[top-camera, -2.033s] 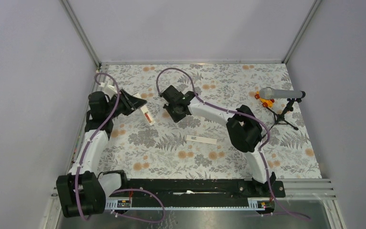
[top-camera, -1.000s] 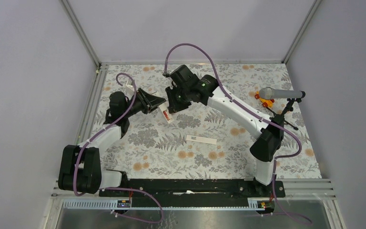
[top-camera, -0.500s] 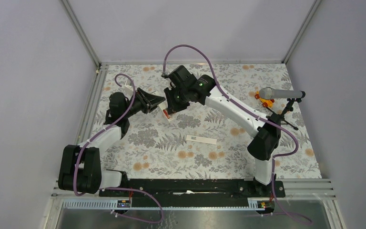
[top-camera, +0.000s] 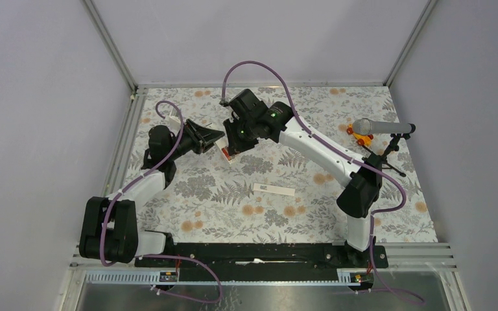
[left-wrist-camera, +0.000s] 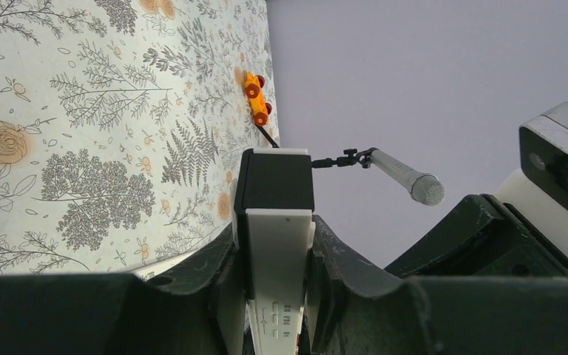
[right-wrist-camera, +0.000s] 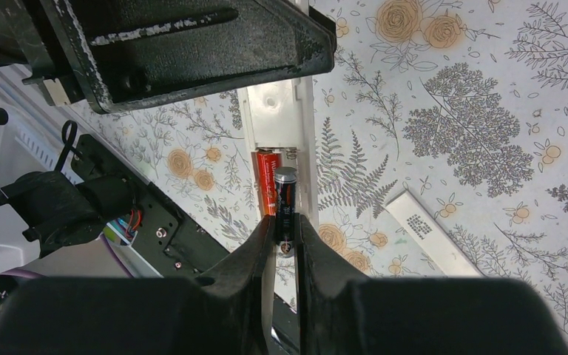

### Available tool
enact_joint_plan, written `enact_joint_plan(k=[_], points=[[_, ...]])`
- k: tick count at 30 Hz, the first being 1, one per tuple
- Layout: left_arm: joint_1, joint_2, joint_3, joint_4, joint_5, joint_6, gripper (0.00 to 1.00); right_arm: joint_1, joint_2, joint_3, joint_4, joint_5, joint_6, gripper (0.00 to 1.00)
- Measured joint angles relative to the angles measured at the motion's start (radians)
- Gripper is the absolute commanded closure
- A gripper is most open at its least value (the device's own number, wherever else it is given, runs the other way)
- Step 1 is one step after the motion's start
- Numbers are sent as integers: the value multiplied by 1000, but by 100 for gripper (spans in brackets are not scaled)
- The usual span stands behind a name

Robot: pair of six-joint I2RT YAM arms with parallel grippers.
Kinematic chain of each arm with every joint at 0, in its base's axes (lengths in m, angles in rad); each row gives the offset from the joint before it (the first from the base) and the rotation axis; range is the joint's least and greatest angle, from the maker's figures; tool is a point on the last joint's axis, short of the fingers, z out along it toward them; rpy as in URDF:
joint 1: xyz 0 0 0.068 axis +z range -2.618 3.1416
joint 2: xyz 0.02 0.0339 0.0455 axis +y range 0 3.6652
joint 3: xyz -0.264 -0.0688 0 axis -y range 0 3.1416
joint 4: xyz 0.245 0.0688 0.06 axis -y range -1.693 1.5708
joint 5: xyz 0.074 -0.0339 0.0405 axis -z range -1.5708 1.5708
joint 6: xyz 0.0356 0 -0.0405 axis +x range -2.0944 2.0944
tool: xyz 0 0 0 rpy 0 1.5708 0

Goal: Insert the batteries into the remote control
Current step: Load the battery into the remote control.

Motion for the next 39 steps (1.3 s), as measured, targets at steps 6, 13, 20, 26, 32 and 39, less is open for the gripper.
enact_joint_plan(k=[6, 13, 20, 26, 32, 39], points=[[0, 0, 0, 5, 0, -21, 100, 0, 1, -5, -5, 6, -6, 83], [0, 0, 0, 23, -3, -37, 100, 0, 4, -4, -7, 7, -10, 80], [0, 0, 0, 22, -16, -40, 100, 0, 17, 12, -9, 5, -14, 63], [0, 8, 0, 18, -25, -55, 100, 3, 43, 66, -31, 5, -14, 53], [0, 22, 0, 13, -20, -93, 100, 2, 71, 163, -69, 41, -6, 38], [0, 13, 3, 2, -18, -198, 100, -21, 45, 173, -42, 29, 56, 10]])
